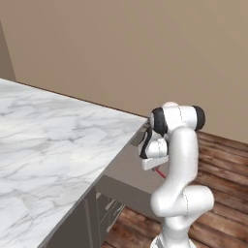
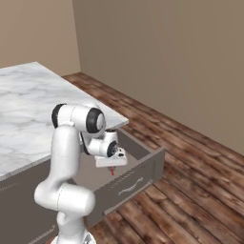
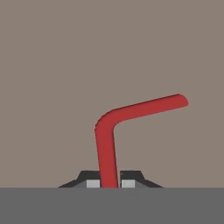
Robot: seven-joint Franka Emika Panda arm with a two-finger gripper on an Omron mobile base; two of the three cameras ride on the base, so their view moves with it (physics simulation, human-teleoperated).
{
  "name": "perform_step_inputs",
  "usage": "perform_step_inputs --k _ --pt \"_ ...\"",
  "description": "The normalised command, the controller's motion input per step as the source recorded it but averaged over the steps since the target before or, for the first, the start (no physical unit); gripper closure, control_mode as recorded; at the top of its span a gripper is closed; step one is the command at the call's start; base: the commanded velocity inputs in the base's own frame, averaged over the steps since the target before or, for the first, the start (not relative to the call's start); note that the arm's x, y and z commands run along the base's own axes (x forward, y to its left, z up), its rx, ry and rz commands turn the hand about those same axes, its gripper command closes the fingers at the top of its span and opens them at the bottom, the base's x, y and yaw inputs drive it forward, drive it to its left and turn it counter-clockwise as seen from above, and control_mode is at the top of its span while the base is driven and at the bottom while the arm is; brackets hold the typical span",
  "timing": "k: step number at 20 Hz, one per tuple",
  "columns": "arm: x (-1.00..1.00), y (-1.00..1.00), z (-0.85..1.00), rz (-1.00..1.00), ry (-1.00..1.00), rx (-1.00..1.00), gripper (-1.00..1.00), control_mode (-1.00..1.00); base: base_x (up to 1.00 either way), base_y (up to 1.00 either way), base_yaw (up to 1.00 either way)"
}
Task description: Take a straw from the drawer in front and place it inside the glass cup on the dining counter.
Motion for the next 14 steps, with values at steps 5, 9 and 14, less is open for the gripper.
perform_step_inputs --k 5,9,14 --pt "-0.07 0.00 1.00 0.00 -0.03 0.00 1.00 -1.00 0.00 0.00 0.00" --pt "-0.45 -0.07 1.00 0.00 -0.13 0.00 1.00 -1.00 0.00 0.00 0.00" --pt "-0.48 -0.04 1.00 0.00 -0.13 0.00 1.00 -1.00 0.00 0.00 0.00"
